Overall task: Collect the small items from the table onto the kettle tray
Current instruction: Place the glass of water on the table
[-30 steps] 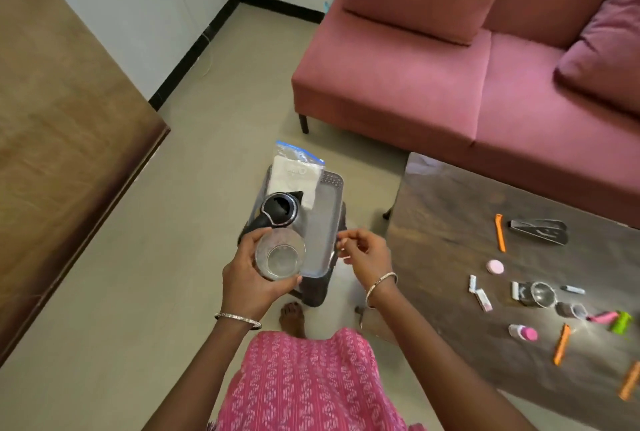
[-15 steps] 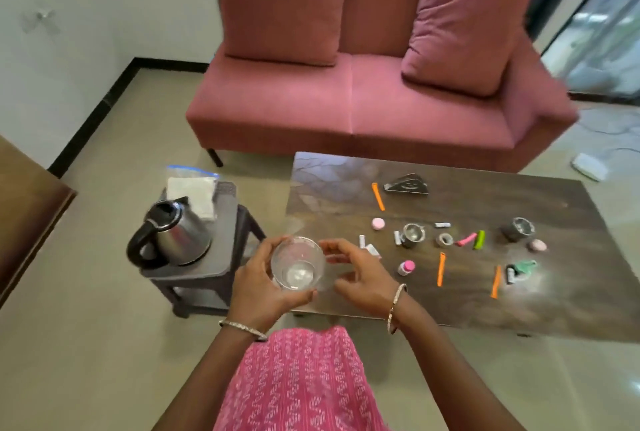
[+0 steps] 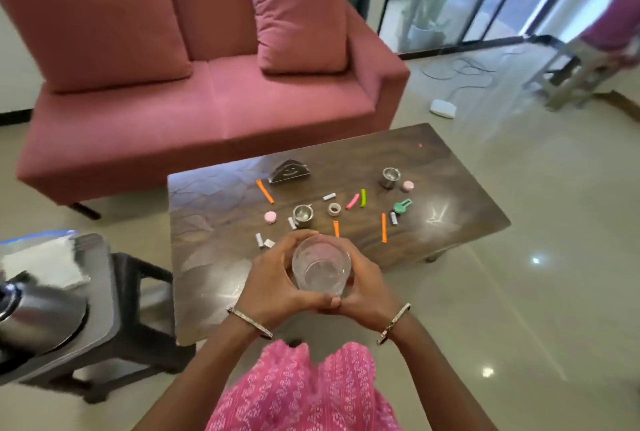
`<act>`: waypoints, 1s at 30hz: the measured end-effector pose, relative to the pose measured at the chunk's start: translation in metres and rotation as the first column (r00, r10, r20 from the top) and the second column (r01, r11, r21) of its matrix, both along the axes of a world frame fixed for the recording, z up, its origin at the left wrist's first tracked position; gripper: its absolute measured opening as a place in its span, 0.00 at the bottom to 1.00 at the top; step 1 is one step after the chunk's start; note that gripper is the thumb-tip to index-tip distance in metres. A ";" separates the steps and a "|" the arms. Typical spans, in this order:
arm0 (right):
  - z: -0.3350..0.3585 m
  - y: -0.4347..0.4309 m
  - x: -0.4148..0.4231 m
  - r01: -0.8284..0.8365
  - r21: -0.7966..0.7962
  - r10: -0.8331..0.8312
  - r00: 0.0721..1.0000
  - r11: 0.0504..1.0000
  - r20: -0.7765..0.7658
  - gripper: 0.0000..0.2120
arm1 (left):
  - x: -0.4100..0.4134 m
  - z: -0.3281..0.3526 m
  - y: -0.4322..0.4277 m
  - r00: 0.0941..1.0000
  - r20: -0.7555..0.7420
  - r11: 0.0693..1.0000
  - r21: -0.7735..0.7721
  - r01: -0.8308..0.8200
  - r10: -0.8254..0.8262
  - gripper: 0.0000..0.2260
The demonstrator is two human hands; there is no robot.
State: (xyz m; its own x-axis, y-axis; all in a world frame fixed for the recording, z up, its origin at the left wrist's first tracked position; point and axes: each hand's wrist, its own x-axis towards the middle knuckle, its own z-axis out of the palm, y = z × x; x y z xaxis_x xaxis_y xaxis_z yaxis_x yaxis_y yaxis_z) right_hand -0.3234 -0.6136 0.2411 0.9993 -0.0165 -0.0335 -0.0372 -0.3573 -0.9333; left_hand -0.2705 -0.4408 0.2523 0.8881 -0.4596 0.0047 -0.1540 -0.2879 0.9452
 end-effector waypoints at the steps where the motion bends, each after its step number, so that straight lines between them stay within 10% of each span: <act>1: 0.001 -0.008 -0.002 0.036 -0.011 -0.035 0.999 0.999 0.008 0.42 | 0.002 0.001 -0.010 0.999 -0.007 0.999 -0.005 0.034 -0.034 0.40; 17: -0.012 -0.163 0.097 0.311 -0.051 -0.311 0.950 0.949 0.014 0.37 | 0.135 -0.009 -0.177 0.942 -0.069 0.944 -0.009 0.329 -0.329 0.44; 30: -0.038 -0.247 0.255 0.220 -0.099 -0.225 0.973 0.970 -0.044 0.38 | 0.263 -0.037 -0.252 0.963 -0.250 0.994 -0.065 0.092 -0.106 0.40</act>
State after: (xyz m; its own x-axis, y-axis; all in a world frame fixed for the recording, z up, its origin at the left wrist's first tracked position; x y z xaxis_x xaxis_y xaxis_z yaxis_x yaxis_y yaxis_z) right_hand -0.0682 -0.8610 0.2036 0.9668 -0.2441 -0.0753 -0.1752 -0.4189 -0.8910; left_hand -0.0079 -0.6928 0.2154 0.8137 -0.5502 -0.1874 0.0663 -0.2324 0.9704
